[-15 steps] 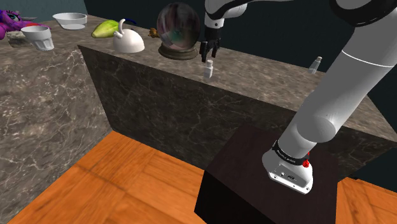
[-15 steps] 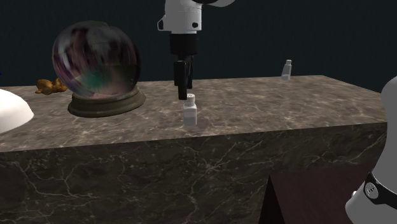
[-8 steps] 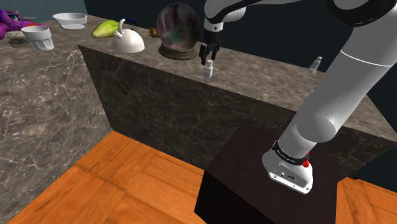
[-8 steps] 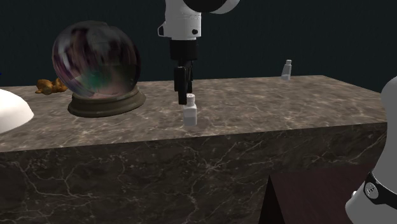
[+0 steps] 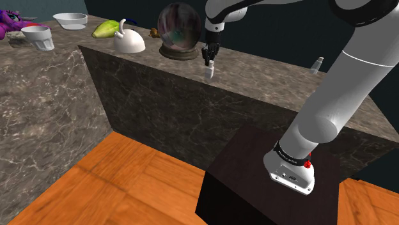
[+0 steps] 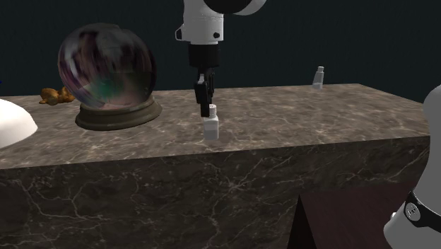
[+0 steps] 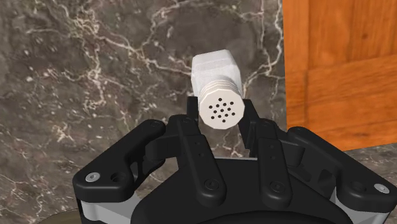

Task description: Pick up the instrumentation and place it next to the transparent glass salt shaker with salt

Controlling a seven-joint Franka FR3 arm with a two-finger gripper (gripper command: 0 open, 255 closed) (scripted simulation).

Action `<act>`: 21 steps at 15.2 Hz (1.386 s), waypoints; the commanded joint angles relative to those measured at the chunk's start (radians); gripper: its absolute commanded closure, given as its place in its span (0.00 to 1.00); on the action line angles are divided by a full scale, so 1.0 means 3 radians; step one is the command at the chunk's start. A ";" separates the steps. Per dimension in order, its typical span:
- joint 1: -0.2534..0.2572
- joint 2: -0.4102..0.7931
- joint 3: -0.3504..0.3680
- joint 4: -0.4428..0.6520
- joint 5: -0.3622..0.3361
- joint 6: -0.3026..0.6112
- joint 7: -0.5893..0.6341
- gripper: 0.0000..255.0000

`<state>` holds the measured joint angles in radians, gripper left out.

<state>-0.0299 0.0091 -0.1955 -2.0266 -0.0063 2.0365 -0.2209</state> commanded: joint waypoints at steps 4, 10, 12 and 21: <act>0.0000 0.0001 0.0000 -0.0001 0.0000 0.0001 0.0000 1.00; 0.0002 -0.0069 0.0002 0.0191 -0.0014 -0.0260 0.0009 1.00; 0.0003 -0.0087 0.0003 0.0261 -0.0018 -0.0347 0.0011 1.00; 0.0005 -0.0132 0.0006 0.0614 -0.0025 -0.0744 0.0014 1.00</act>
<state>-0.0282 -0.0320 -0.1935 -1.8592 -0.0142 1.8291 -0.2162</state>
